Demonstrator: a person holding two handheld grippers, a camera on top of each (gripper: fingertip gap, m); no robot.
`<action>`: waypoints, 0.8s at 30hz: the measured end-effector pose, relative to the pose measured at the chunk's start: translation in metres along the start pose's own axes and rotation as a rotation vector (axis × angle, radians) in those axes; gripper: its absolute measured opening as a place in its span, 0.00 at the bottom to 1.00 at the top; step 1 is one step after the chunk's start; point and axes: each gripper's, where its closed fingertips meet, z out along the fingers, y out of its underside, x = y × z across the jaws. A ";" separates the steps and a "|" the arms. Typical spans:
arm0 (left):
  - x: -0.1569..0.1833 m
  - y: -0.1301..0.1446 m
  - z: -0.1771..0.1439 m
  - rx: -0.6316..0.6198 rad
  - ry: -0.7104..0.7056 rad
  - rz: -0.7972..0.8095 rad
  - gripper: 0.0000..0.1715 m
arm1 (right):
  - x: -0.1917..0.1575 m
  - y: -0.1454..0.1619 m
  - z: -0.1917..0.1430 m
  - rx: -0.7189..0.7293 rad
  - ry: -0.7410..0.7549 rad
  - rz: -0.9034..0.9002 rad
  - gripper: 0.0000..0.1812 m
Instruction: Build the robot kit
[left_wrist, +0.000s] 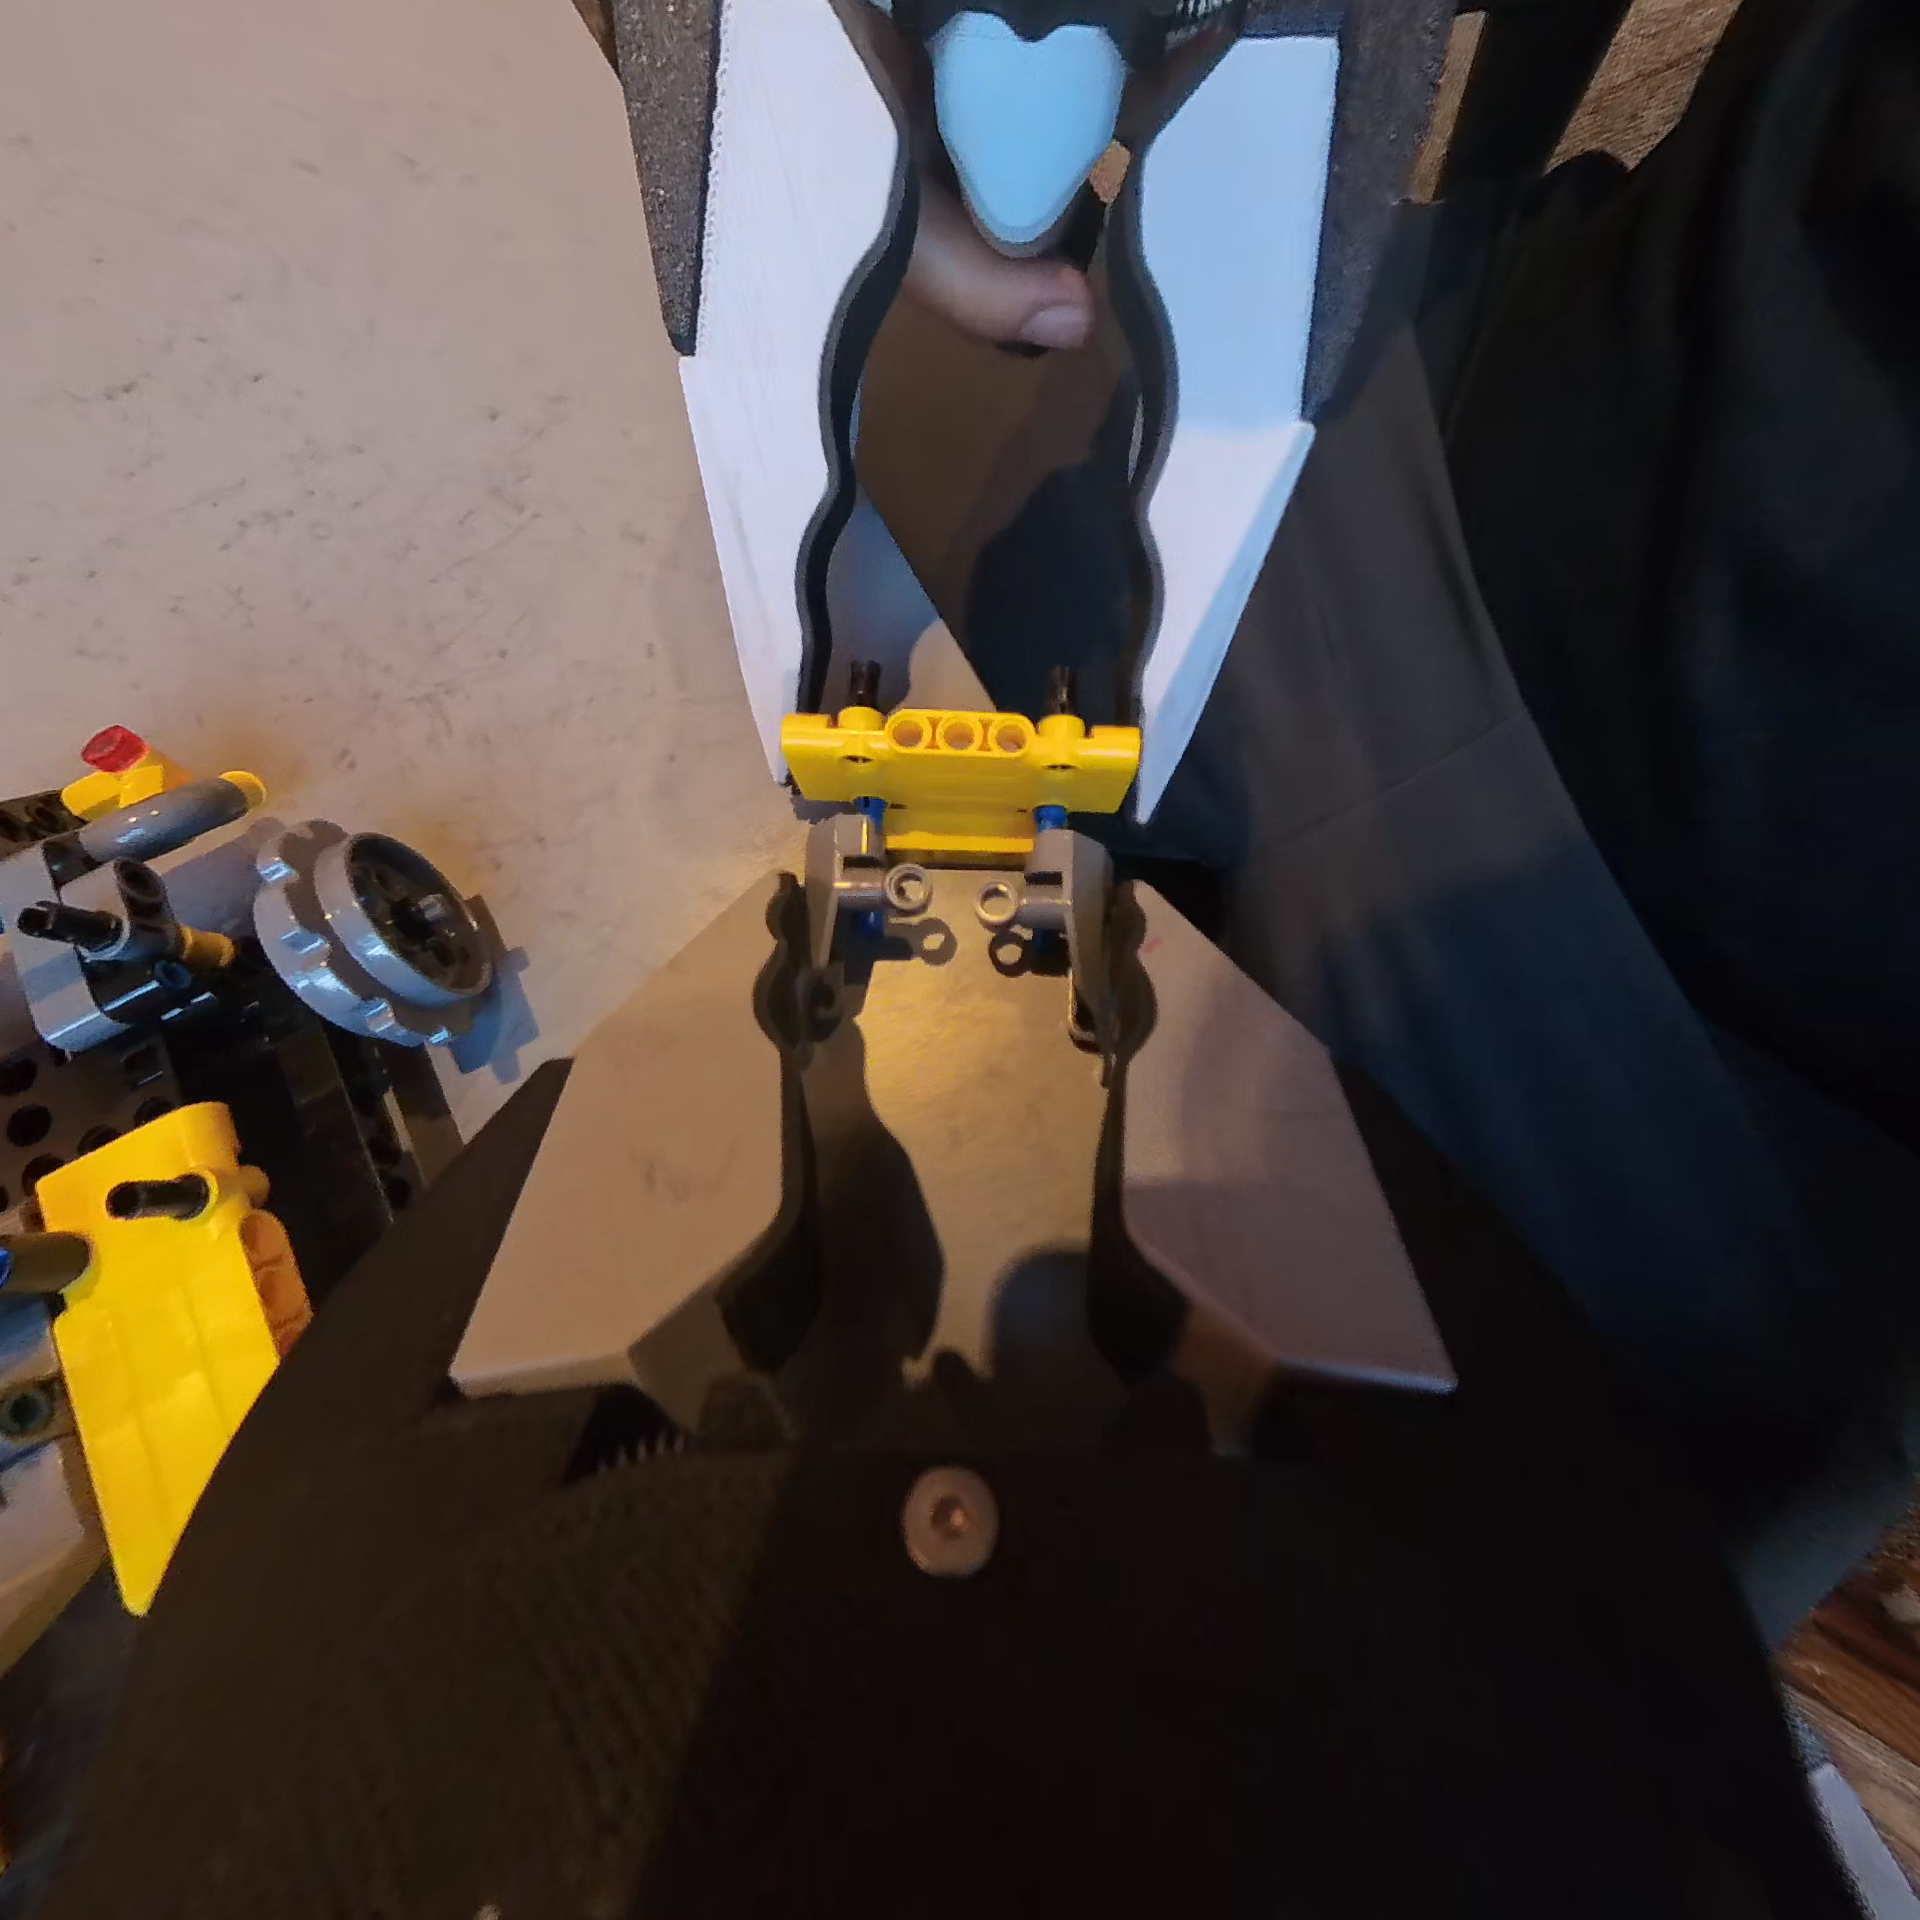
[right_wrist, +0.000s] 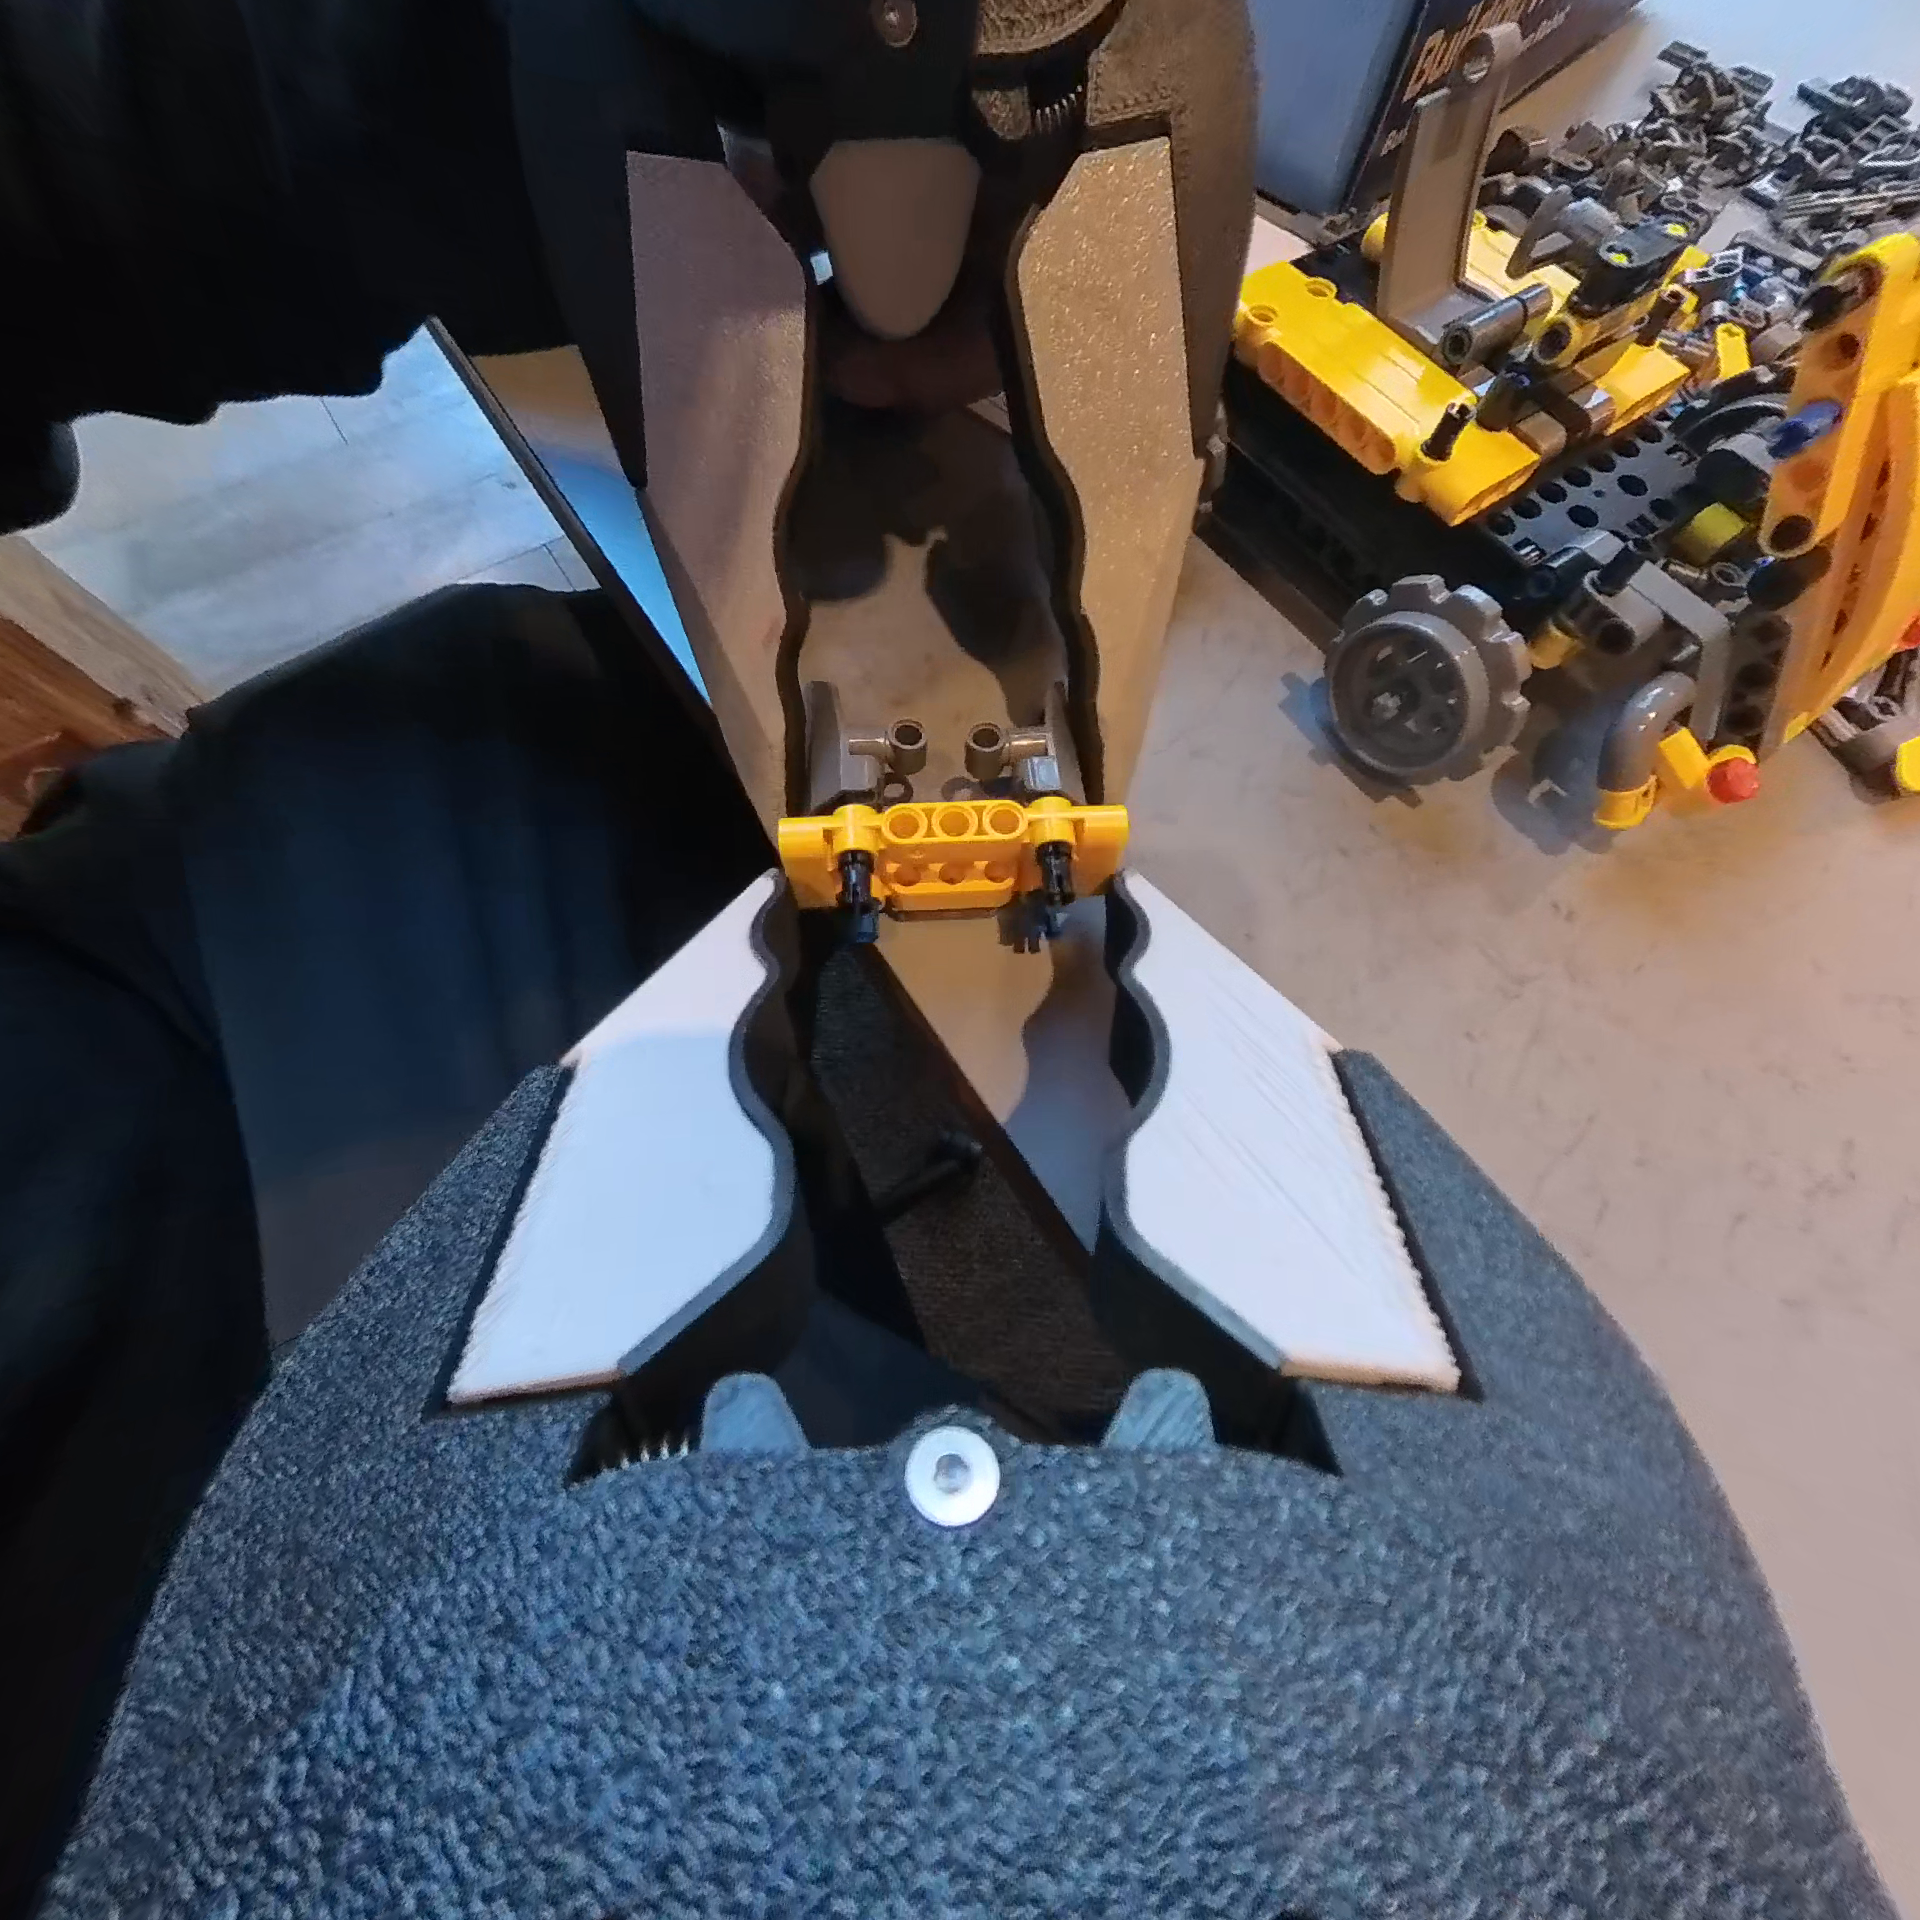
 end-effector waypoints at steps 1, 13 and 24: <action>0.000 -0.001 0.000 0.001 0.005 -0.003 0.33 | 0.000 0.000 0.000 -0.003 0.003 -0.004 0.33; -0.004 0.001 -0.008 -0.005 -0.079 -0.041 0.41 | 0.010 -0.003 0.006 -0.066 0.029 -0.031 0.33; 0.019 -0.004 -0.035 0.019 -0.265 -0.328 0.29 | 0.009 -0.003 0.002 -0.026 -0.010 -0.009 0.33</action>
